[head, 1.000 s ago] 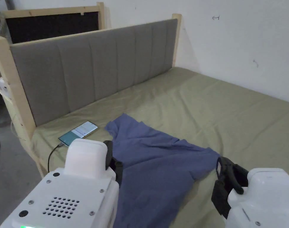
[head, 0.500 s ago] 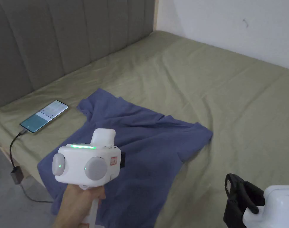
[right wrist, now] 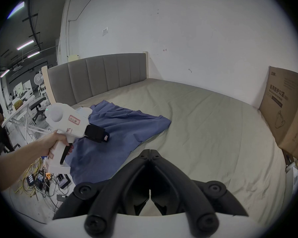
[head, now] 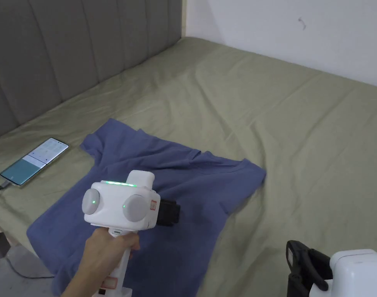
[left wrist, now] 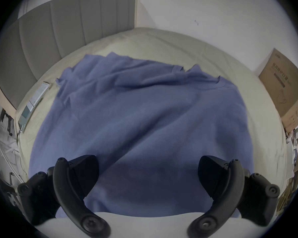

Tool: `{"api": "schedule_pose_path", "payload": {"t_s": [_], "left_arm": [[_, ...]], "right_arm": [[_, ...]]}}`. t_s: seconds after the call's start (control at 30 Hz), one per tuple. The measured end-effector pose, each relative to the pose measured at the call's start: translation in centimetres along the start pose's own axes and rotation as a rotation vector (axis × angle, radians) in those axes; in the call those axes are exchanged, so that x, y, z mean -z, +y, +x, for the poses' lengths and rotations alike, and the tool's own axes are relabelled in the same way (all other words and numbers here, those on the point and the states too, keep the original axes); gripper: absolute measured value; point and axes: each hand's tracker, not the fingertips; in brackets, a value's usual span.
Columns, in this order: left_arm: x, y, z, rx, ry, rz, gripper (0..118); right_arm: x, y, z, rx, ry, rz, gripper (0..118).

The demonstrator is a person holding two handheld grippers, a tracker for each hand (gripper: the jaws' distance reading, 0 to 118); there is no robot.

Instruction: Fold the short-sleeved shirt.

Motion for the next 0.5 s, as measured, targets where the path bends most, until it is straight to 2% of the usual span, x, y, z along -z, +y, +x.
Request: {"api": "schedule_pose_path", "payload": {"t_s": [0.07, 0.17, 0.2, 0.23, 0.27, 0.33, 0.43, 0.5], "left_arm": [[0.3, -0.9, 0.1, 0.016, 0.023, -0.013, 113], [-1.1, -1.1, 0.2, 0.034, 0.041, 0.007, 88], [-1.7, -0.7, 0.7, 0.024, 0.041, 0.011, 83], [-2.1, -0.5, 0.6, 0.014, 0.054, 0.022, 83], [-2.6, -0.3, 0.3, 0.001, 0.056, 0.026, 62], [-2.1, 0.1, -0.3, -0.014, 0.099, 0.036, 0], [-1.7, -0.4, -0.8, -0.039, 0.076, 0.023, 0], [-1.8, 0.1, -0.6, -0.042, 0.081, 0.015, 0]], "right_arm": [[0.1, 0.0, 0.1, 0.007, 0.008, -0.020, 0], [0.4, -0.4, 0.4, 0.023, 0.016, -0.035, 0], [0.6, -0.5, 0.6, 0.027, 0.014, -0.042, 0], [0.7, -0.6, 0.6, 0.034, 0.012, -0.048, 0], [0.8, -0.8, 0.7, 0.046, 0.008, -0.054, 0], [0.9, -1.1, 0.9, 0.073, 0.016, -0.066, 0], [0.6, -1.5, 1.2, 0.092, 0.027, -0.078, 0], [0.2, -1.9, 1.4, 0.076, 0.021, -0.084, 0]]}}
